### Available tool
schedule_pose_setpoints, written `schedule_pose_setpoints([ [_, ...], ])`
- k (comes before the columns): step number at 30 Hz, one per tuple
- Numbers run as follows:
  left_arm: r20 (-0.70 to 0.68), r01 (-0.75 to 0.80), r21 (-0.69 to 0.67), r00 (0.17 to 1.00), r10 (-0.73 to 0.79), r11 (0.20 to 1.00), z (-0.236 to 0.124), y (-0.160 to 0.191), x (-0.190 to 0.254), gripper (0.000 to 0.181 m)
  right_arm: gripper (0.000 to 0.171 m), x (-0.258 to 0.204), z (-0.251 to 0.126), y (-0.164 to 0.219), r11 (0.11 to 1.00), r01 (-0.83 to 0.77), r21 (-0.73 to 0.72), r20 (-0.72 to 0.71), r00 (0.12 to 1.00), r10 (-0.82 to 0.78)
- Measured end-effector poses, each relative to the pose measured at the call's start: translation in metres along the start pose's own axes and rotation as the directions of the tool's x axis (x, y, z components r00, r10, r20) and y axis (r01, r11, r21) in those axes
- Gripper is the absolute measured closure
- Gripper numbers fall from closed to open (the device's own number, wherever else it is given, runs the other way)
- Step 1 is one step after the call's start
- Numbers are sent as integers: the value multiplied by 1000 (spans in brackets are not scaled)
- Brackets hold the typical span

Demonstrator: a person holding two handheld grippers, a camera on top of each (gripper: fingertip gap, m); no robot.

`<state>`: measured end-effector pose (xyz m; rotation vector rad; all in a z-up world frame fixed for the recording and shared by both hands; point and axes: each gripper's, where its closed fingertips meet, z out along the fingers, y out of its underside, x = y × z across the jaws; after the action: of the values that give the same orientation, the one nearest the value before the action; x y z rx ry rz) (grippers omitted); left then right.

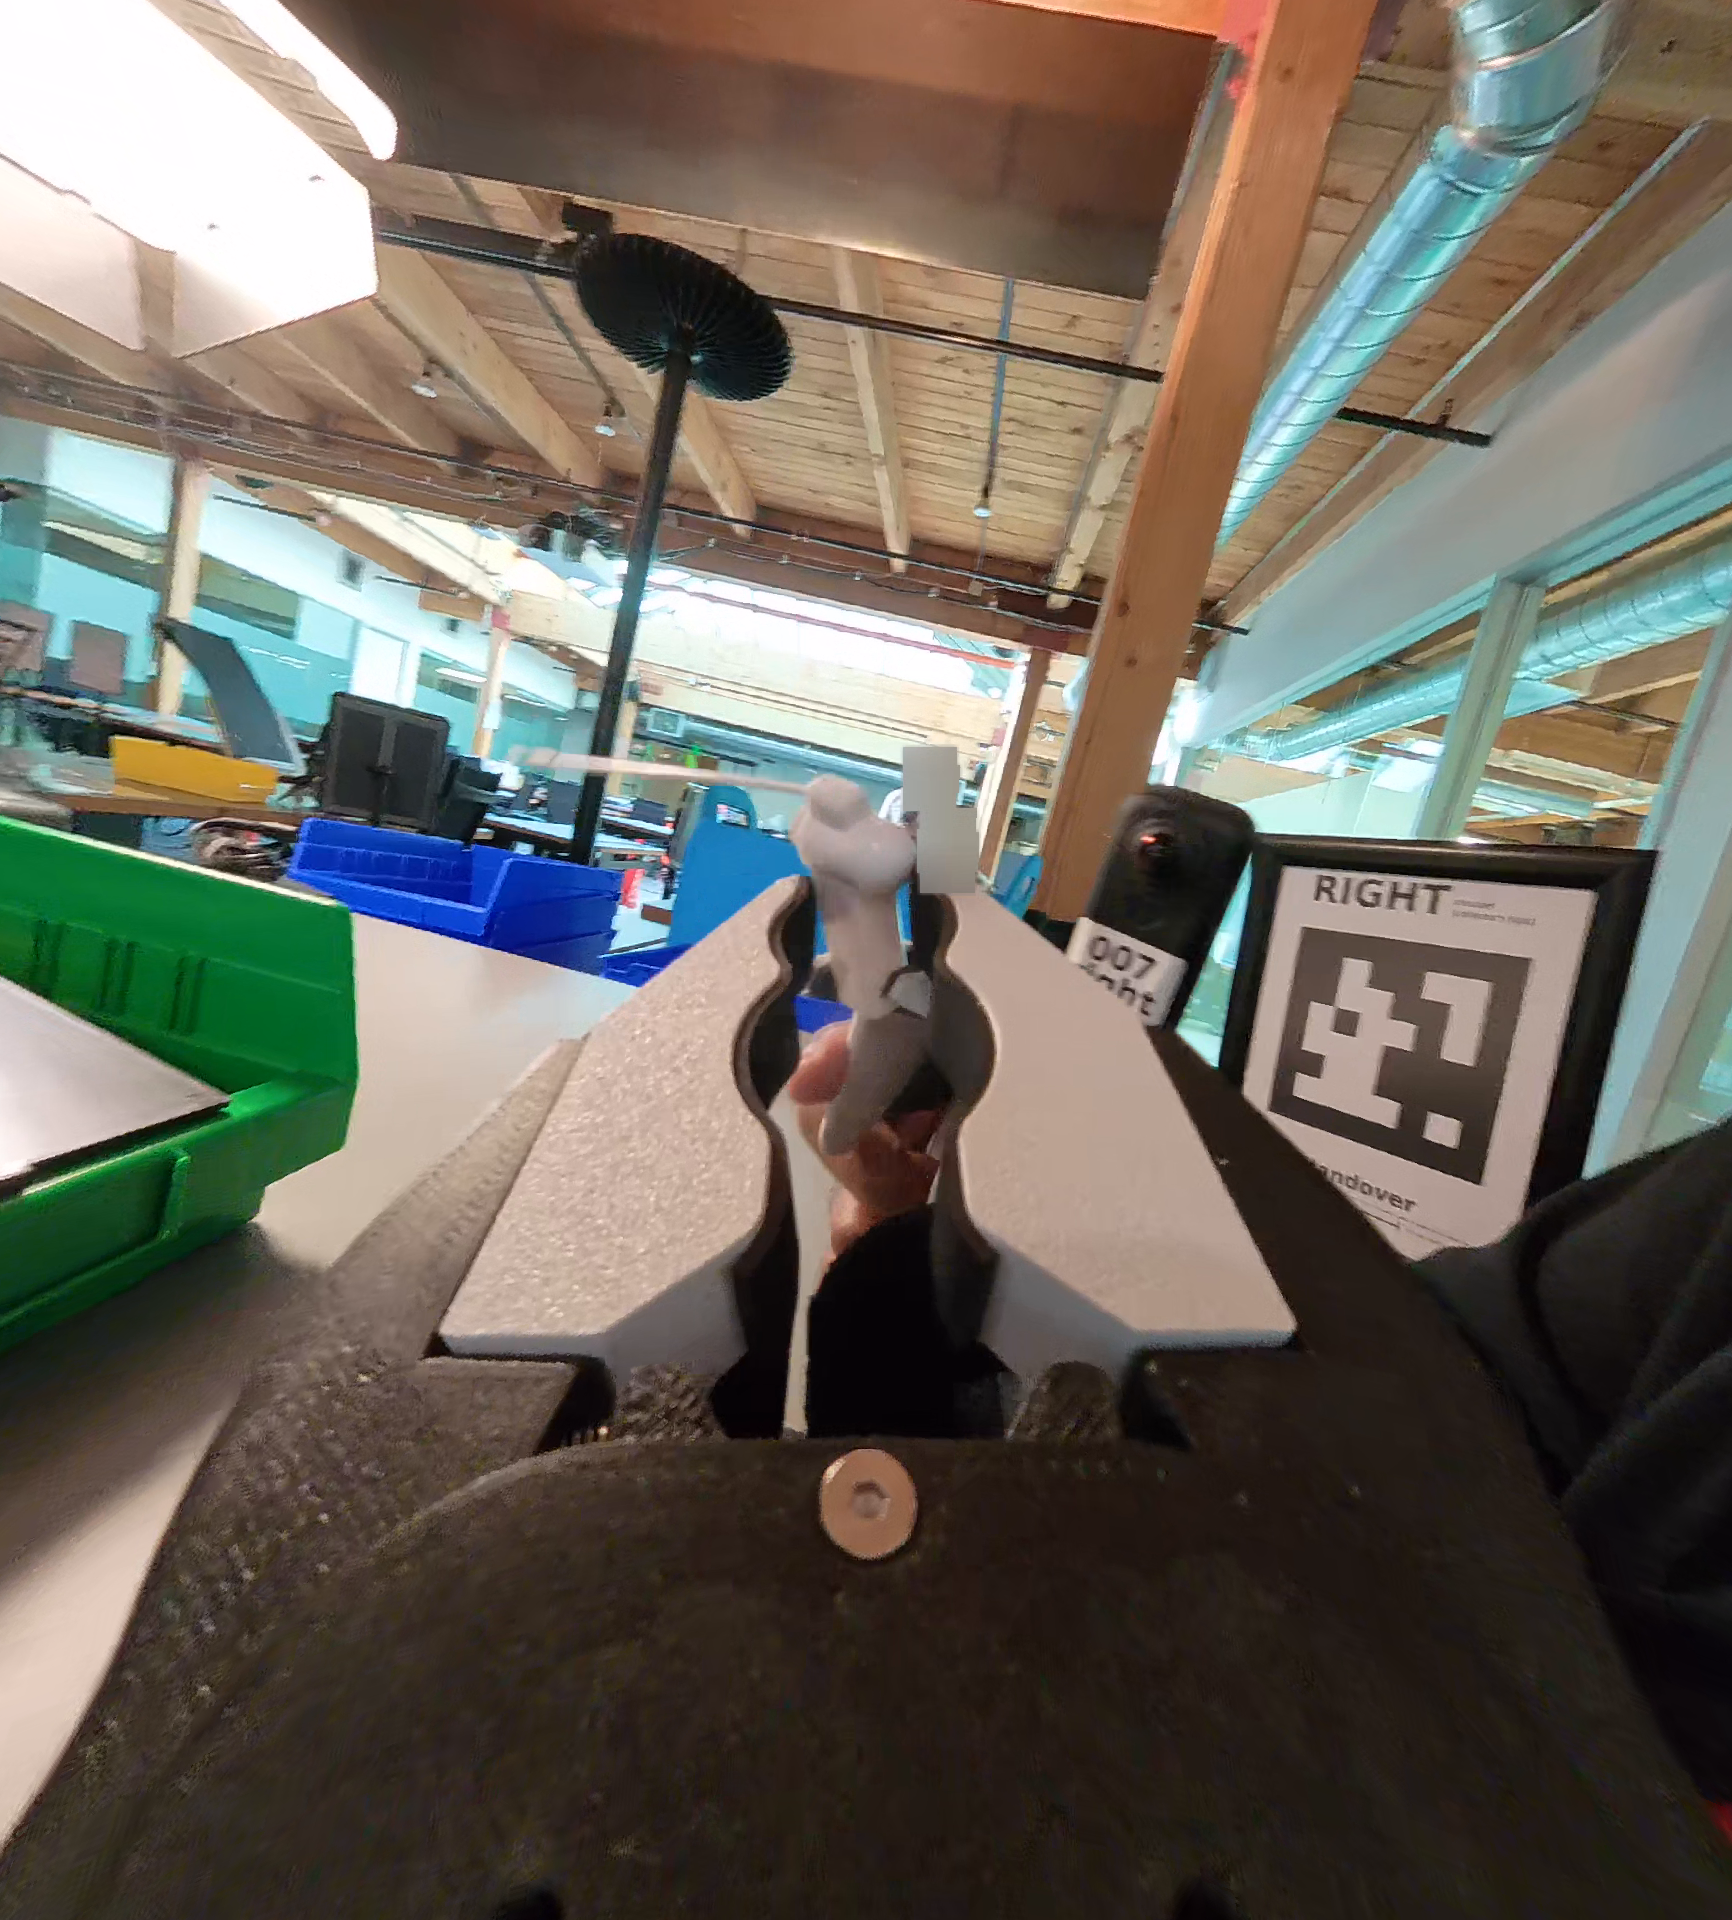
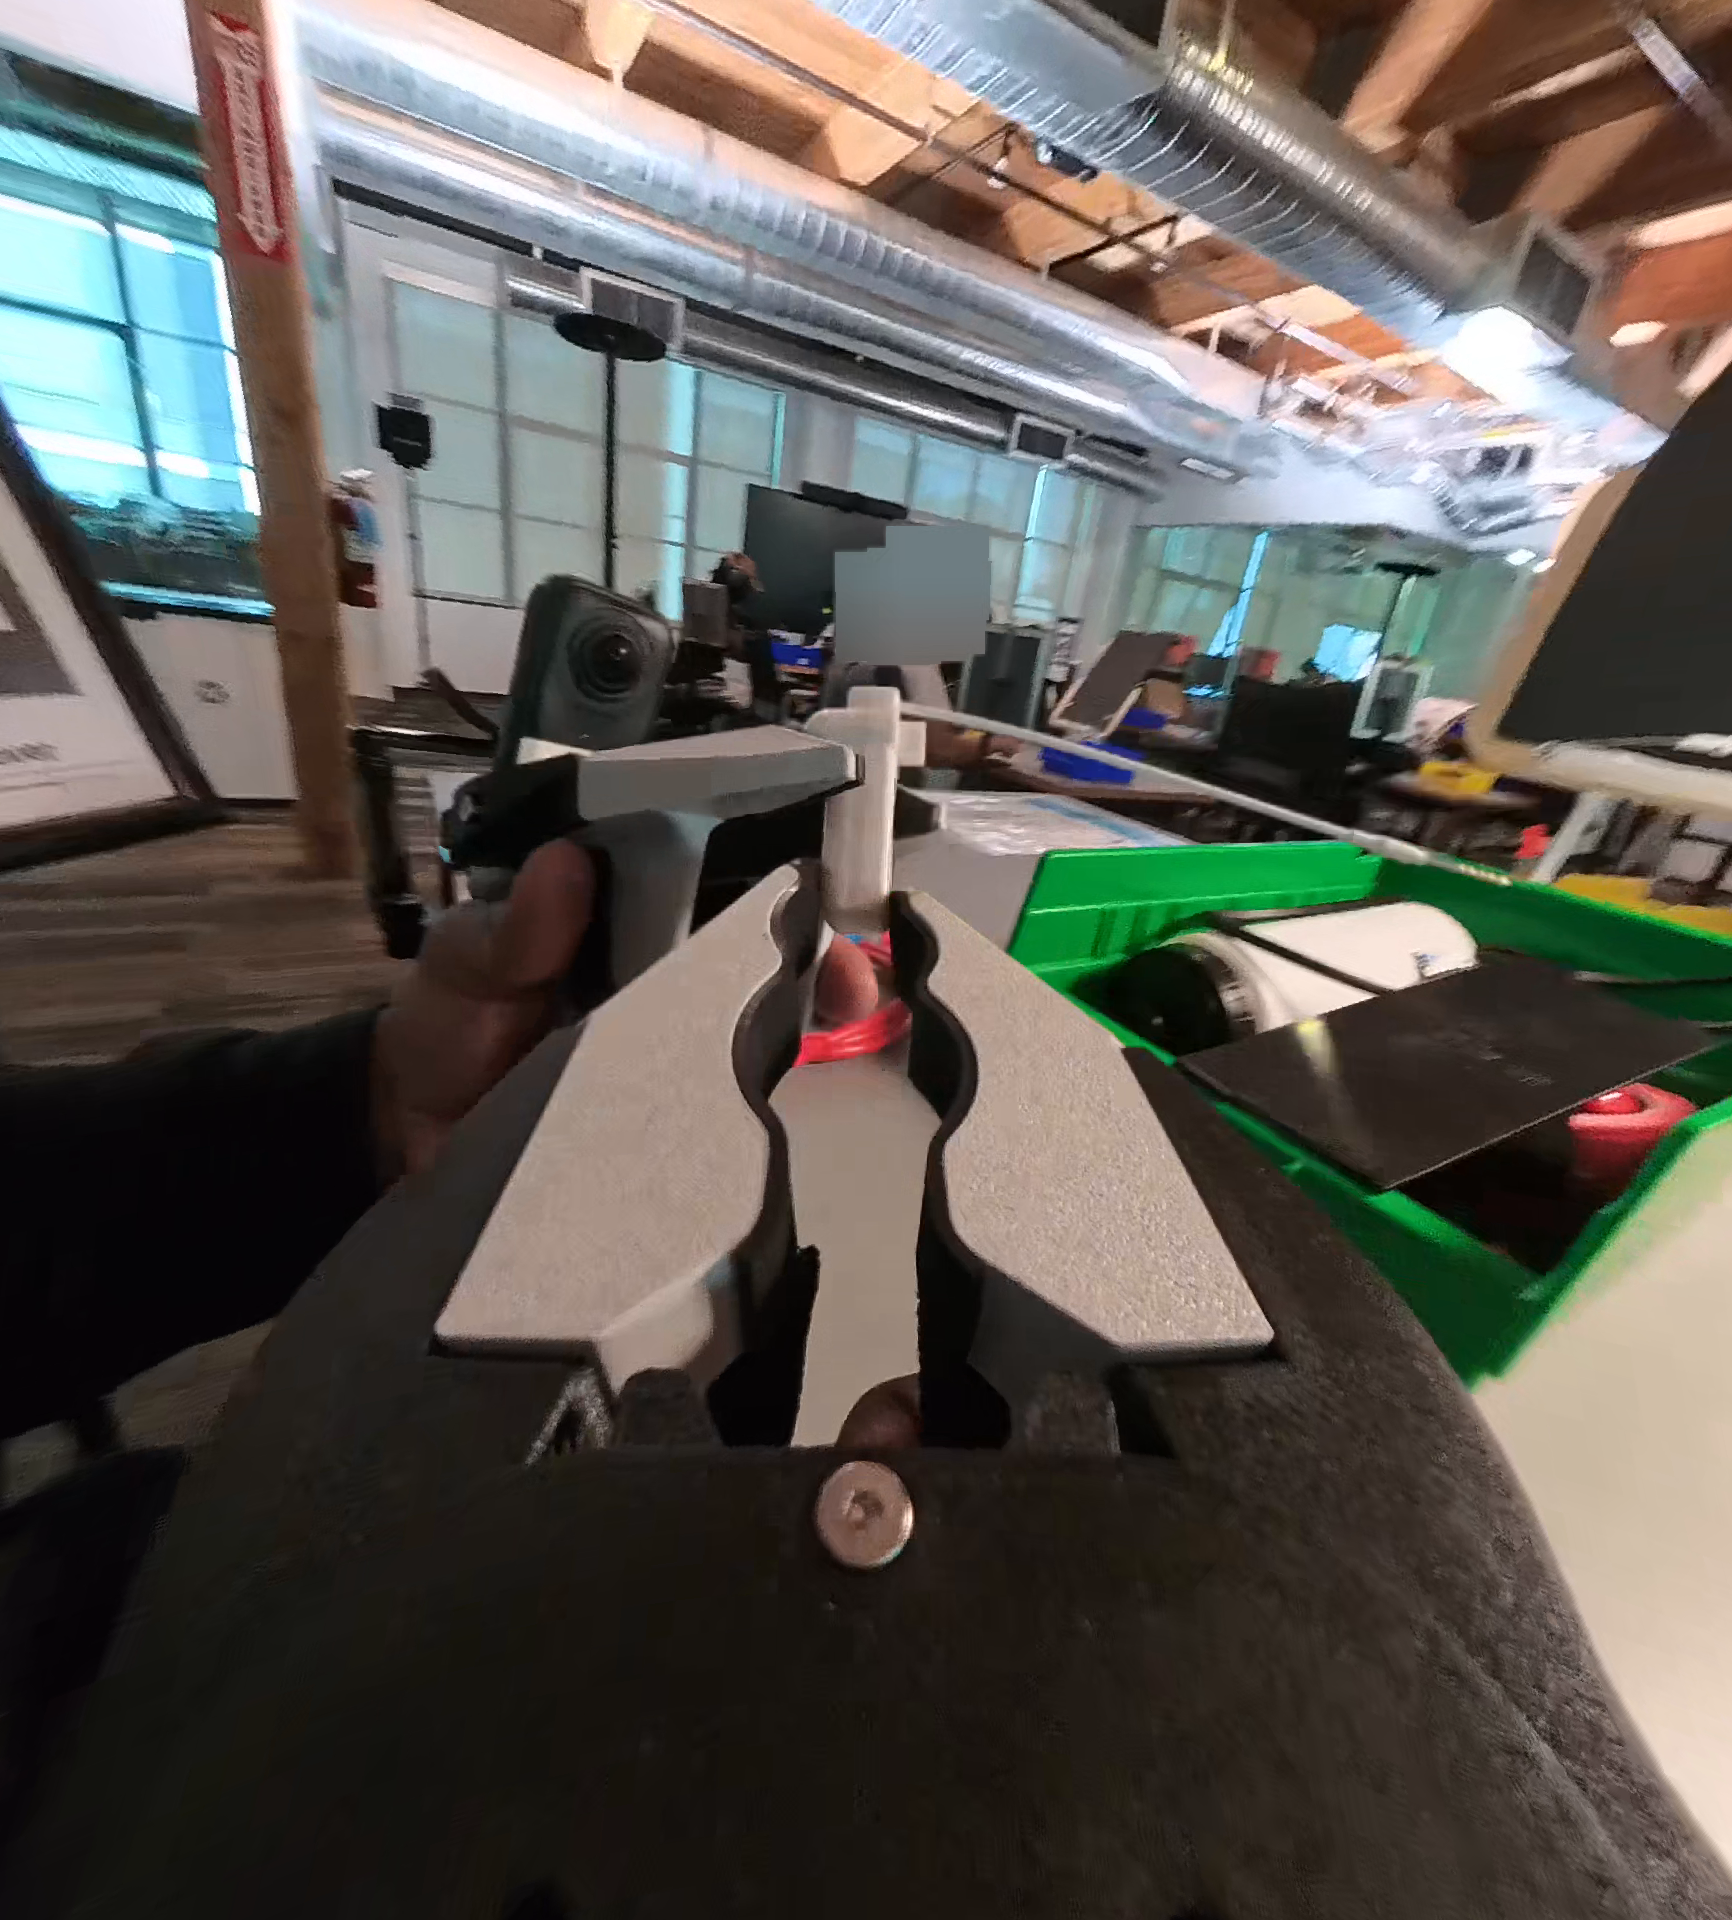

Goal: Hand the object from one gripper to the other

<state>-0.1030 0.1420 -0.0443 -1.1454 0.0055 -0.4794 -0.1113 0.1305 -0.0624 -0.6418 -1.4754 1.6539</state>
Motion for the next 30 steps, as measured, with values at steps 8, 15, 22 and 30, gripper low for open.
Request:
schedule_pose_setpoints([
  [8,61,-7,6,998,6,1000,-1,-2,-9,166,133,12,-3,-2,985,174,-12,-132,976,-174],
  [15,57,-58,-12,997,58,998,2,2,-3,164,156,5,3,0,967,250,-52,-161,953,-255],
  [22,-31,-89,-11,996,89,996,2,4,13,163,156,-16,1,-10,988,-147,48,114,983,141],
  [30,81,-88,3,993,88,996,0,-1,-5,167,137,-3,7,3,960,273,-62,-140,950,-279],
])
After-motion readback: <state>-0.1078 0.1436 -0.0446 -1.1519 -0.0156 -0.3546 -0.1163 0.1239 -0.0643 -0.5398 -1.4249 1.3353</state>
